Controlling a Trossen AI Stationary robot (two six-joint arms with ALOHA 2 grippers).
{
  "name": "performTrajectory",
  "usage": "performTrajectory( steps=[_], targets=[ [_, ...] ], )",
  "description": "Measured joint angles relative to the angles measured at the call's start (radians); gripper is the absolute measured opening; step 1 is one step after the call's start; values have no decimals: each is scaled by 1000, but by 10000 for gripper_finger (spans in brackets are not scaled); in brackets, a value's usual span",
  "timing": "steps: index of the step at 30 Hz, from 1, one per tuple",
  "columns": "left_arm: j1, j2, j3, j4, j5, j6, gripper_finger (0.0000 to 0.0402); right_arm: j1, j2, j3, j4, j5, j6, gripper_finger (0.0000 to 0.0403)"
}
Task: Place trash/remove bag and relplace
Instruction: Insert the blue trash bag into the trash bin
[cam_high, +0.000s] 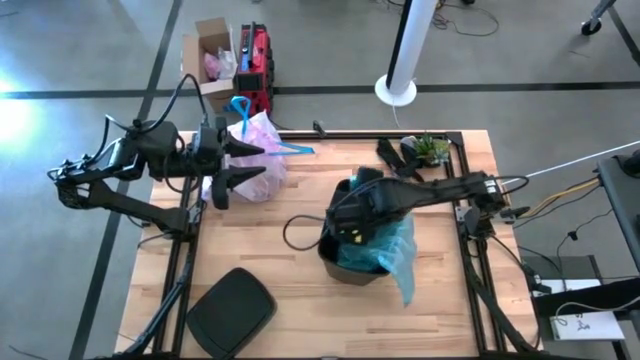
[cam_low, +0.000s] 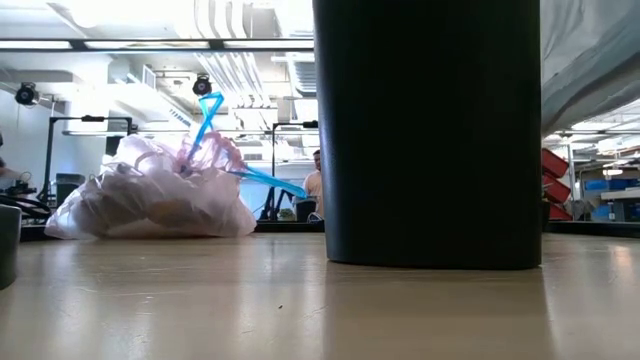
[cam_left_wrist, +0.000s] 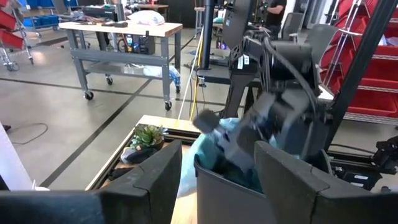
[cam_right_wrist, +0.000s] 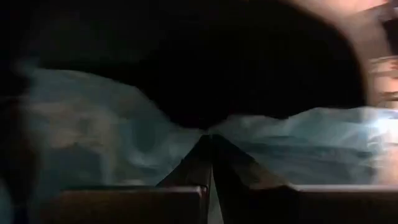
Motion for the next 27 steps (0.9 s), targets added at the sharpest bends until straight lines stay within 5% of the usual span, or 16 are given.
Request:
performTrajectory(
  steps=[6, 15, 21, 27],
  targets=[
    [0, -1, 0, 0, 0, 0, 183, 21, 33, -42, 137, -128, -32, 0],
    [0, -2, 0, 0, 1, 8, 188, 42, -27, 156, 51, -131, -59, 0],
    [0, 2, 0, 1, 1, 8, 188, 28, -58, 297, -64, -254, -37, 0],
    [0, 2, 0, 3, 1, 8, 179, -13, -75, 284, -62, -445, 123, 0]
  ],
)
